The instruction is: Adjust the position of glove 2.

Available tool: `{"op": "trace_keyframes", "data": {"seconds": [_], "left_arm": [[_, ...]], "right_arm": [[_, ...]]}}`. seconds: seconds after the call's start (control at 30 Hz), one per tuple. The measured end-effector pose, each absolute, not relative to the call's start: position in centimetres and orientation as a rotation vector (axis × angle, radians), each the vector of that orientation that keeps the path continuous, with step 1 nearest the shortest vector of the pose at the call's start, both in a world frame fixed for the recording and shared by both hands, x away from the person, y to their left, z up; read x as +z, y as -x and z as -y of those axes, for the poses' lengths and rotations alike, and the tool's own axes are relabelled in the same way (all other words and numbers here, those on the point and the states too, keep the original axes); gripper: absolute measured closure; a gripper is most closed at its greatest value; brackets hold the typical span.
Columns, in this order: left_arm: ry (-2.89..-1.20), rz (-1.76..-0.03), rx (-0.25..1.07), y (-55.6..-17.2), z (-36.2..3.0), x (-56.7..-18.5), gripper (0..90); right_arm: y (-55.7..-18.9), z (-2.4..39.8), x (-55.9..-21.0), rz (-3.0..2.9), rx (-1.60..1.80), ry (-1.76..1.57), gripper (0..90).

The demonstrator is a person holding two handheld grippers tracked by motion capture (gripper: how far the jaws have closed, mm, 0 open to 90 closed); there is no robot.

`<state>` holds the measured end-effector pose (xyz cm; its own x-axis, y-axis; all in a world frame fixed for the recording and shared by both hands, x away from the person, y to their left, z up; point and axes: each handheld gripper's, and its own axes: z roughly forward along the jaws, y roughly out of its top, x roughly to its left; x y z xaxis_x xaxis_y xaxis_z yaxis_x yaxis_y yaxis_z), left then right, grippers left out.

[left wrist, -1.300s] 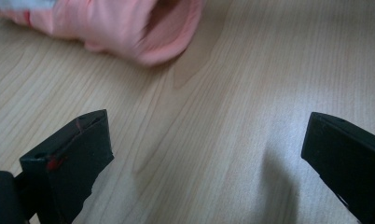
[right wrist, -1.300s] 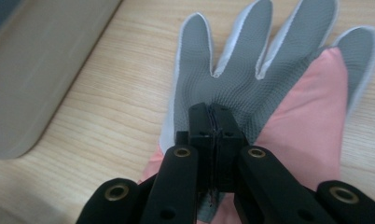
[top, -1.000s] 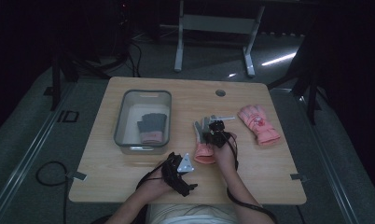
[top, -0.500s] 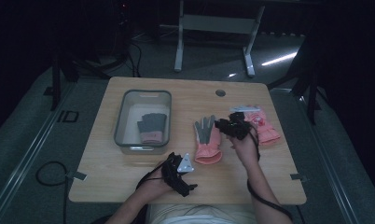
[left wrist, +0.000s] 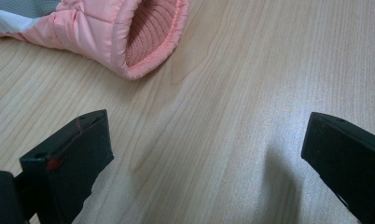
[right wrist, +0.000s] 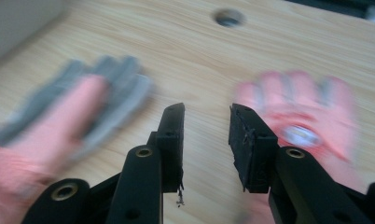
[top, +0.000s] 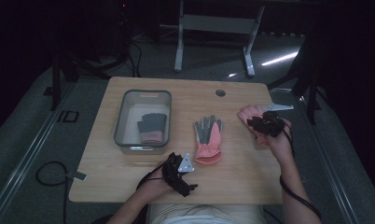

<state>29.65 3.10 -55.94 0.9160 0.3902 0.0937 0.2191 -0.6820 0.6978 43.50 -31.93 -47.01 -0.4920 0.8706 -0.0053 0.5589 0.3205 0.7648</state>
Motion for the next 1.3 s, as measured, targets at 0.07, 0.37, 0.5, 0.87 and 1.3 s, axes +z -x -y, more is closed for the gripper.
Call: {"op": "trace_keyframes", "data": {"seconds": [0.07,0.37,0.5,0.87,1.3], "left_arm": [[-2.344,-0.432,0.309,-29.6,-3.0,-56.0,1.4],[-2.344,-0.428,0.312,-29.6,-3.1,-56.0,1.4],[-2.343,-0.427,0.311,-29.6,-3.1,-56.0,1.4],[-2.348,-0.420,0.316,-29.6,-3.1,-56.0,1.4],[-2.350,-0.417,0.325,-29.7,-3.2,-56.1,1.4]], "right_arm": [[-44.8,34.5,-47.1,-2.150,0.931,-1.294,62.7],[-47.6,36.1,-47.8,-2.216,0.765,-1.200,56.2],[-48.4,36.2,-48.2,-2.234,0.749,-1.191,54.4],[-49.7,35.6,-51.0,-2.292,0.663,-1.199,51.6],[-49.9,35.8,-52.5,-2.271,0.713,-1.303,71.9]]}}
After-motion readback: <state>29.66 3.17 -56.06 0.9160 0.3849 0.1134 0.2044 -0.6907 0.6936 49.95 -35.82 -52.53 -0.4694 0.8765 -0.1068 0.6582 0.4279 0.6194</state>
